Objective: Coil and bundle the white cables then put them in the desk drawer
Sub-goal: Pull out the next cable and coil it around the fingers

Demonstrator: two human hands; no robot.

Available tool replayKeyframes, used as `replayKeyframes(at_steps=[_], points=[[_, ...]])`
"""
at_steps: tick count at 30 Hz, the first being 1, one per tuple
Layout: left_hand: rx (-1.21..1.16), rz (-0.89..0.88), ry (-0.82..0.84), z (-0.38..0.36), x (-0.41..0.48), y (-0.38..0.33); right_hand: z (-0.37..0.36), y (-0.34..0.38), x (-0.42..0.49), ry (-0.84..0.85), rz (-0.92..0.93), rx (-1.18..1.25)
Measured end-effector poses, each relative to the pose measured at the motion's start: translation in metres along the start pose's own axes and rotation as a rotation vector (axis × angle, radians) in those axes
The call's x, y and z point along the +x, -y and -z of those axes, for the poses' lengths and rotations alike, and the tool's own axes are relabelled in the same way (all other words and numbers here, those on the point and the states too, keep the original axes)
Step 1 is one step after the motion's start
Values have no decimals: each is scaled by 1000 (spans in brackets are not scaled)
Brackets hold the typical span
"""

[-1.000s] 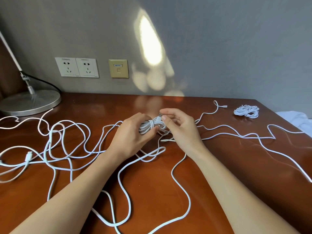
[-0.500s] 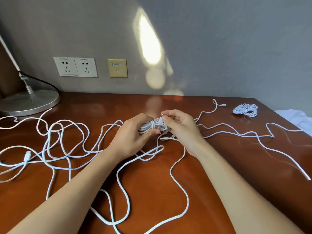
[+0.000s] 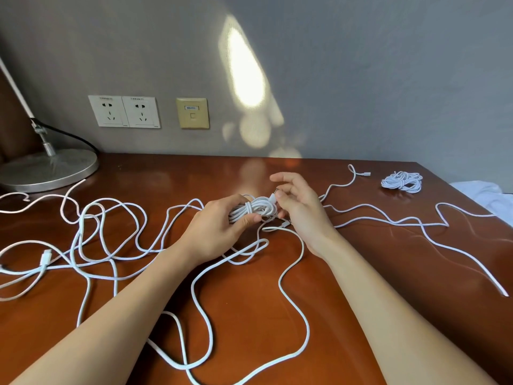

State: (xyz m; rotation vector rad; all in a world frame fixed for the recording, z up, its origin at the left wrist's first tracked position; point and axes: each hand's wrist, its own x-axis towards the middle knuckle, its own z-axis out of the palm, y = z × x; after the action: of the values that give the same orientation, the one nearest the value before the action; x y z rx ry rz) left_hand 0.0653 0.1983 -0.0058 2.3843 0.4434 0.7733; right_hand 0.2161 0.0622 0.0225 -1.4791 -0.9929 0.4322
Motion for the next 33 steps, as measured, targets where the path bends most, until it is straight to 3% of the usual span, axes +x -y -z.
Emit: replayKeyframes(at_steps=[10, 18, 29, 33], points=[[-75, 9, -49, 4, 0, -7, 7, 0, 0, 108, 108, -147], [-52, -5, -38, 3, 0, -4, 10, -11, 1, 25, 281, -439], [109, -36, -41, 2, 1, -4, 13, -17, 2, -115, 422, -692], [335, -124, -38, 4, 5, -7, 20, -13, 3, -122, 429, -784]])
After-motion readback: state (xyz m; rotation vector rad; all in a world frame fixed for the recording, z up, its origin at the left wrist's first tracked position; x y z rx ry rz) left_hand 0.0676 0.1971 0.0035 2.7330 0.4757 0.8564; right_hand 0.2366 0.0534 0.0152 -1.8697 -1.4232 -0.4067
